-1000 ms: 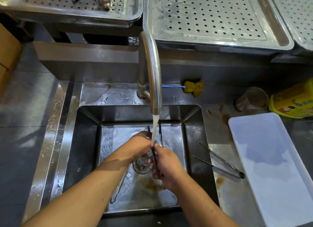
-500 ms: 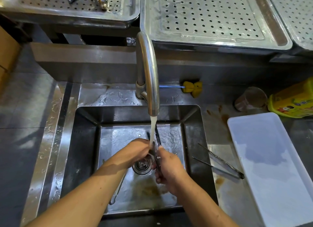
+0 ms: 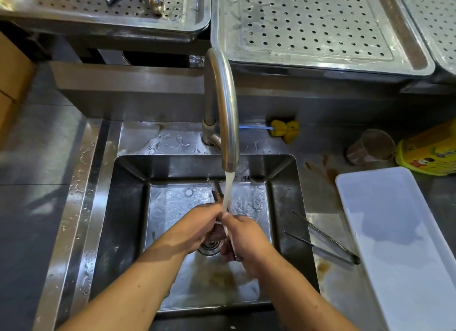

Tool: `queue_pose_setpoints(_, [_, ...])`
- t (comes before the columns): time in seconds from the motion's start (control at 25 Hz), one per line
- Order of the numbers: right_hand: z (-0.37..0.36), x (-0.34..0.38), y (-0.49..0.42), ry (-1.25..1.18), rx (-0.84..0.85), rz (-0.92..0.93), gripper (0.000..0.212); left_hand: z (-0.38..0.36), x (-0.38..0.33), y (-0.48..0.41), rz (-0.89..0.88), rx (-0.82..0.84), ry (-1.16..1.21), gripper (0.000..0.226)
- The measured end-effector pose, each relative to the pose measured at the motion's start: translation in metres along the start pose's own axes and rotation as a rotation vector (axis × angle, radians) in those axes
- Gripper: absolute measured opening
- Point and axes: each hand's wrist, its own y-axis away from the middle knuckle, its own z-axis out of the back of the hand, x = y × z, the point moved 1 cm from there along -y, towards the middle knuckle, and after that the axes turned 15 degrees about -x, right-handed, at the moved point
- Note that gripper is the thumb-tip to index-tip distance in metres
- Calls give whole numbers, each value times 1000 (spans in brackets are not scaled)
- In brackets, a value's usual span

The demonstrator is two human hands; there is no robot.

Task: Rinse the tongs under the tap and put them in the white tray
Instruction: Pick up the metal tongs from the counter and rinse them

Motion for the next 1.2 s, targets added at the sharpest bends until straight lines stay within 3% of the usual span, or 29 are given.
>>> queue_pose_setpoints(0.16, [12, 28, -1, 662, -153, 361, 35, 7, 5, 2, -4, -69, -70, 38])
queue_pose_setpoints(0.2, [14, 46, 0, 674, -229, 443, 35, 10, 7, 1, 10, -84, -85, 36])
queue_pose_setpoints(0.28, [13, 91, -6, 396, -300, 479, 33, 18, 10, 1, 27, -102, -157, 36])
queue_pose_setpoints(0.4, [-2, 152, -14, 17, -163, 414, 20, 31, 20, -4, 9, -226, -312, 43])
queue_pose_setpoints(0.48, [-5, 167, -23, 38, -132, 415, 24, 40, 28, -10, -6, -285, -358, 44])
queue_pose_setpoints(0.56, [2, 165, -34, 304, -196, 535, 8, 50, 37, -19, 6, -342, -401, 46])
queue_pose_setpoints(0.64, [13, 156, -50, 775, -271, 644, 15, 59, 45, -30, 35, -392, -493, 53])
queue_pose_setpoints(0.72, [19, 146, -60, 1077, -291, 688, 50, 70, 51, -40, 19, -447, -696, 59])
queue_pose_setpoints(0.8, [22, 138, -63, 1101, -286, 723, 67, 80, 58, -49, 5, -489, -849, 69])
queue_pose_setpoints(0.92, [25, 128, -63, 1031, -270, 732, 74, 92, 70, -64, -11, -515, -1003, 79])
queue_pose_setpoints(1.2, [27, 124, -93, 1255, -174, 772, 98, 104, 76, -94, 5, -565, -1015, 73])
